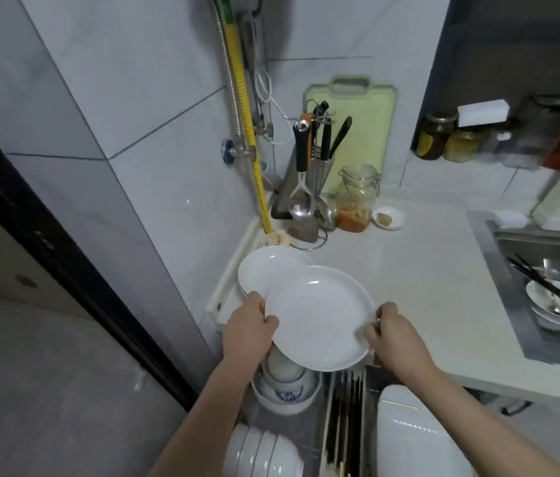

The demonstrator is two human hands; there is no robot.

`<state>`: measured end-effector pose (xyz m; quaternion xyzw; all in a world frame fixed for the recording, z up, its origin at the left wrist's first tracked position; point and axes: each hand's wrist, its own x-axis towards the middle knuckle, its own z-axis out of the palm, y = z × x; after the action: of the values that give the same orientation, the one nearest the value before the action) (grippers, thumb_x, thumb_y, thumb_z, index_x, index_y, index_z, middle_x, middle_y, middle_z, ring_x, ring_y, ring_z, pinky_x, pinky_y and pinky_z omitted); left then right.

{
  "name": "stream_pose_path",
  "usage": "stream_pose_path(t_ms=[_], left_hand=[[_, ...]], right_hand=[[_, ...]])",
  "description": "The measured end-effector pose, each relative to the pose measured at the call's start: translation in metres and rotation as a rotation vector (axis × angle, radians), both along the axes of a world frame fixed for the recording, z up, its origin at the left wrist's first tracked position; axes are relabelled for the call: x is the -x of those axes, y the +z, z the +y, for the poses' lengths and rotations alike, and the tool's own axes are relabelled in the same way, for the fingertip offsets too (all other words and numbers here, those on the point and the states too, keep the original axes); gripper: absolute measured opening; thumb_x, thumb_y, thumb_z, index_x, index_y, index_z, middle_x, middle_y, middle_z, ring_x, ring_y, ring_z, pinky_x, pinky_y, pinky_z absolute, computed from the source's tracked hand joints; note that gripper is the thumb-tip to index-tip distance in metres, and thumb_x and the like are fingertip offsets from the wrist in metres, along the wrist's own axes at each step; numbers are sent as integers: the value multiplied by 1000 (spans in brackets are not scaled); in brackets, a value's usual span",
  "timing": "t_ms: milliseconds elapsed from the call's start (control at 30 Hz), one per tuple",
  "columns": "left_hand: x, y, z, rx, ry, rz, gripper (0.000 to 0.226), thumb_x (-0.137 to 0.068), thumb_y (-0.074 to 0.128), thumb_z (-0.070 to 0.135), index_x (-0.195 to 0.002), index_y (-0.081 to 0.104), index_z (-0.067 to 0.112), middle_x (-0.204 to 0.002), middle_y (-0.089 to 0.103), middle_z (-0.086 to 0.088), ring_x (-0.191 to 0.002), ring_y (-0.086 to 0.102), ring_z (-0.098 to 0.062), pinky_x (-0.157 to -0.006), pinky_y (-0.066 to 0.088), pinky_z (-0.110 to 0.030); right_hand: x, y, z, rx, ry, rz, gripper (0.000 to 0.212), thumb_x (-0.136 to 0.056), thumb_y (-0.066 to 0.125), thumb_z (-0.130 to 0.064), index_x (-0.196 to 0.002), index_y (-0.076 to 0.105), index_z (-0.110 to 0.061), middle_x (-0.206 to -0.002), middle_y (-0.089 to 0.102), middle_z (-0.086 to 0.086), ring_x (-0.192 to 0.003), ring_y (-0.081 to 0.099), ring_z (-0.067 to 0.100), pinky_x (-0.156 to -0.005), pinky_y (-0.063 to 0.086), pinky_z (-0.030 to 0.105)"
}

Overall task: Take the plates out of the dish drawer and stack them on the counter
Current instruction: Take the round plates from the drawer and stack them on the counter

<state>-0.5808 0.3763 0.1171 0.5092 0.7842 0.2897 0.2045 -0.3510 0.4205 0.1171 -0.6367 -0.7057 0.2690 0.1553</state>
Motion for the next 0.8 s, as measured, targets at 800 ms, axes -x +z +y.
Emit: stream_pose_path(t_ms=[800], left_hand=[[94,-25,138,327,11,374,23,-96,39,15,-117,46,11,-124,58,-8,-115,56,-28,-89,44,-37]], right_hand=[[113,-32,128,196,-16,-88,7,-88,38,-15,-87,36,-9,-56,58,2,-40,54,15,-52,40,26]])
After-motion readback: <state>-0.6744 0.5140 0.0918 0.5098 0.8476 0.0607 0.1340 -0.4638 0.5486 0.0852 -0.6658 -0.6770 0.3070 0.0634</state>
